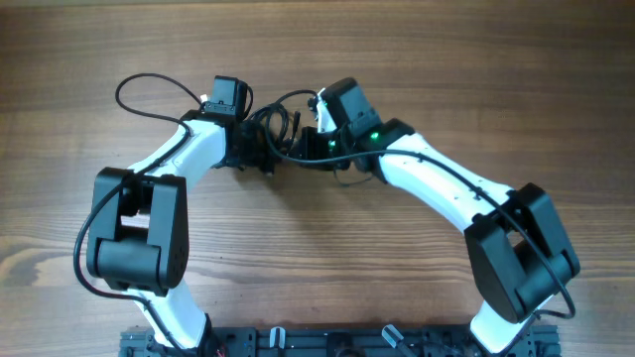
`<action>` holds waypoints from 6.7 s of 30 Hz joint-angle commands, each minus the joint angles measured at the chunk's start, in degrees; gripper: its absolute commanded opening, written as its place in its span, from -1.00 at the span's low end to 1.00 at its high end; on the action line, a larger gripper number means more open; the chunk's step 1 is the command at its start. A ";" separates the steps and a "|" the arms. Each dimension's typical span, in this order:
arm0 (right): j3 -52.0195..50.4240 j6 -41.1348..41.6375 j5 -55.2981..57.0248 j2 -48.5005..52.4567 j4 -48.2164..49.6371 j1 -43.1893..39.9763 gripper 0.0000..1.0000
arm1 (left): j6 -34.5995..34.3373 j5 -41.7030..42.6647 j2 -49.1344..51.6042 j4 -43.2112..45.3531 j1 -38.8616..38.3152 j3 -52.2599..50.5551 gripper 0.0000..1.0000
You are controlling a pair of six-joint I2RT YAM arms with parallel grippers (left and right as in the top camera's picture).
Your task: Untangle cables
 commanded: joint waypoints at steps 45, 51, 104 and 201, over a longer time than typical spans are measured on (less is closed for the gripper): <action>-3.50 63.63 25.53 9.92 20.90 6.95 -0.33 | 0.31 1.33 0.79 -0.07 0.15 -1.09 -0.27; -3.50 63.71 28.55 9.99 21.22 7.06 -0.32 | 0.31 1.33 0.79 -0.04 0.15 -1.09 -0.27; -3.50 69.18 27.36 14.16 29.33 9.14 -0.47 | 0.31 1.36 0.79 0.33 0.15 -1.09 -0.26; -3.28 -60.96 -37.29 -13.79 -1.18 -1.14 -0.92 | 7.80 62.53 -17.75 -8.79 16.39 3.19 0.25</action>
